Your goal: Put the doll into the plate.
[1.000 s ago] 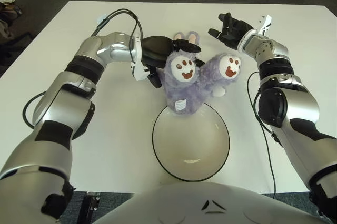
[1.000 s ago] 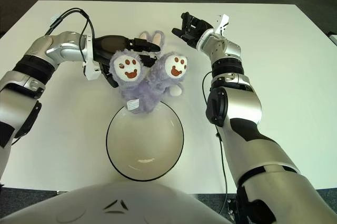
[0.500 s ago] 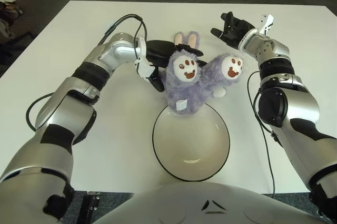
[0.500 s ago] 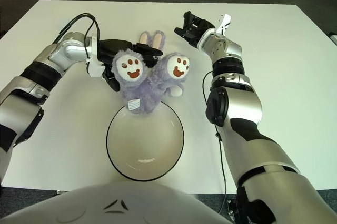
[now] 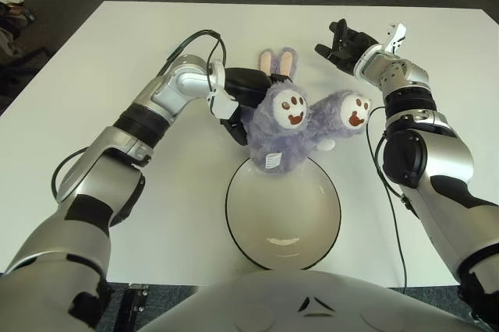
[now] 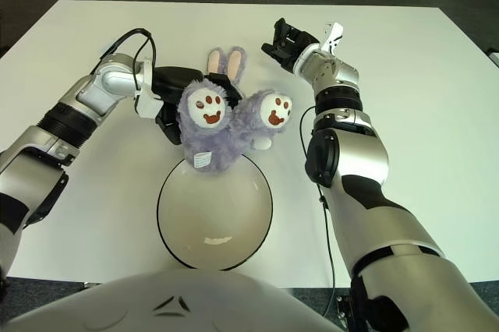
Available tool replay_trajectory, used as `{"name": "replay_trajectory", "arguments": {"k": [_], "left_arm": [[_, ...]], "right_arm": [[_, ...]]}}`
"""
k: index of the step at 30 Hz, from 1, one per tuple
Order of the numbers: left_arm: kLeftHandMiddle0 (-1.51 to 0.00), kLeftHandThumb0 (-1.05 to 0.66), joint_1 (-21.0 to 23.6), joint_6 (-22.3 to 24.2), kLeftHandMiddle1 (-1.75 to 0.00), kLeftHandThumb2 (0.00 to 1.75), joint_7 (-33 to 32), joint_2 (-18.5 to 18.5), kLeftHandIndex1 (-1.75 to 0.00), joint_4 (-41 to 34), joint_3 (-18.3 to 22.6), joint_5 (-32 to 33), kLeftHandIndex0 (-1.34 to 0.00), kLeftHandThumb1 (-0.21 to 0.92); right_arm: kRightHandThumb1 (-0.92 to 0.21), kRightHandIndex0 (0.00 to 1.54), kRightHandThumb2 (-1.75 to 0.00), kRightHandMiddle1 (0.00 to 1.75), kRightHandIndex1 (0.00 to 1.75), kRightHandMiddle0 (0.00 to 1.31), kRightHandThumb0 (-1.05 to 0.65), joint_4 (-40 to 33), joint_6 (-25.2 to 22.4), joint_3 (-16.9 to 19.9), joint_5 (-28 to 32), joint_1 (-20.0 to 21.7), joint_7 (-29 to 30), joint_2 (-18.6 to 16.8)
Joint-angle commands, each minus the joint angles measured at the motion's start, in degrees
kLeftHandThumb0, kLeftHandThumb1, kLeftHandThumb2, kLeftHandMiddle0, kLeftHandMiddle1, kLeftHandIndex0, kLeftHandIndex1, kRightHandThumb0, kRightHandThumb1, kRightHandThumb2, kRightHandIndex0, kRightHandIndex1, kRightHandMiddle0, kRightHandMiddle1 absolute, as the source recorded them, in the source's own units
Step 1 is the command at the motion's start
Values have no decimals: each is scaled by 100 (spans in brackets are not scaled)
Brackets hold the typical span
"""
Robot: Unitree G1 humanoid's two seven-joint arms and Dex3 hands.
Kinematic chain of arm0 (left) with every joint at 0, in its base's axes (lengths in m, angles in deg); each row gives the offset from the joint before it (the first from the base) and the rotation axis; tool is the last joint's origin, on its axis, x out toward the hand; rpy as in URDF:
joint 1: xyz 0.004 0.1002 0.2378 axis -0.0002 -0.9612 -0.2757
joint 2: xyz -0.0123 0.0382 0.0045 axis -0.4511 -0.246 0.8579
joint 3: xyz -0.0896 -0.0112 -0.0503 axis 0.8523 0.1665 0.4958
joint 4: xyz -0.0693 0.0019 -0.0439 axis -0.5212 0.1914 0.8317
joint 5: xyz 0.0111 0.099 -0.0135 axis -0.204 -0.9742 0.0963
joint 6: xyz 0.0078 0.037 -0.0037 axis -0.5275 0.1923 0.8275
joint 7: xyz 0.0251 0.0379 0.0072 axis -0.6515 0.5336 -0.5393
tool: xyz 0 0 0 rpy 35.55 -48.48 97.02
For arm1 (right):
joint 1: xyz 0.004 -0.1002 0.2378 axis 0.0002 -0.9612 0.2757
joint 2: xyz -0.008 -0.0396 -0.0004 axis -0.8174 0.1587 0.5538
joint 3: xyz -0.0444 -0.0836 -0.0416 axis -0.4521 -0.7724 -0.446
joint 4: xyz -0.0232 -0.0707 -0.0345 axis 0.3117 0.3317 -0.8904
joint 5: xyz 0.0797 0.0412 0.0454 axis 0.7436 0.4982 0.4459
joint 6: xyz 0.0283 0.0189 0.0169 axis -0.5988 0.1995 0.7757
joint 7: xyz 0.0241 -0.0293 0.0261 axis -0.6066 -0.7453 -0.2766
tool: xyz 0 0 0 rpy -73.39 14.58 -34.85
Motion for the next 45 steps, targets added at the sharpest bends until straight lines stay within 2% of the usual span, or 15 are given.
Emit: {"name": "replay_trajectory", "arguments": {"k": [1, 7, 14, 15, 17, 19, 22, 34, 36, 38, 42, 45], "left_arm": [[0, -49, -206, 200, -160, 109, 253, 24, -147, -187, -39, 75, 0, 33], [0, -39, -339, 381, -168, 120, 414, 77, -156, -346, -39, 206, 0, 28], [-1, -23, -399, 339, -174, 130, 311, 81, -171, -424, -13, -92, -7, 28], [-12, -2, -401, 332, -174, 112, 288, 77, -171, -430, -11, -141, -9, 44], [-22, 20, -398, 307, -174, 92, 253, 70, -171, -438, -7, -231, -10, 61], [-26, 28, -390, 171, -175, 85, 173, 68, -170, -409, -20, -391, -10, 67], [-29, 34, -375, 14, -175, 83, 81, 72, -167, -362, -35, -555, -12, 69], [-36, 38, -232, 0, -175, 92, 64, 58, -163, -303, -105, -884, -25, 63], [-35, 19, -249, 12, -175, 92, -20, 72, -156, -292, -64, -923, -35, 60], [-36, 8, -282, -6, -175, 94, -189, 72, -150, -253, 48, -931, -44, 57], [-37, 2, -319, -238, -175, 98, -606, -7, -145, -123, 444, -726, -53, 52], [-39, 1, -462, -349, -175, 100, -964, 103, -139, -136, 619, -793, -59, 49]], "right_arm": [[-6, 4, -144, 137, 118, 4, 4, 74, 54, 121, 125, 58, 61, 74], [-6, 3, -145, 138, 117, 5, 7, 240, 42, 294, 219, 124, 138, 109], [-5, 0, -147, 139, 115, 5, 10, 417, -23, 435, 322, 205, 151, 163], [-5, 0, -147, 139, 115, 5, 10, 432, -24, 442, 322, 212, 148, 167], [-5, 0, -147, 140, 115, 5, 10, 449, -26, 449, 316, 221, 141, 173], [-5, 0, -147, 140, 115, 5, 10, 477, -28, 448, 307, 232, 120, 188], [-5, 0, -146, 141, 117, 4, 10, 519, -27, 448, 299, 248, 89, 209], [-3, 0, -145, 142, 118, 1, 7, 608, -47, 513, 359, 273, 57, 256], [-3, 0, -145, 141, 117, 0, 7, 602, -41, 505, 351, 269, 64, 256], [-3, 0, -145, 139, 116, 0, 7, 580, -3, 460, 308, 256, 65, 252], [-4, 1, -145, 137, 116, 0, 6, 527, 63, 384, 251, 220, 52, 242], [-4, 2, -144, 136, 116, 0, 5, 508, 81, 372, 250, 204, 49, 232]]}}
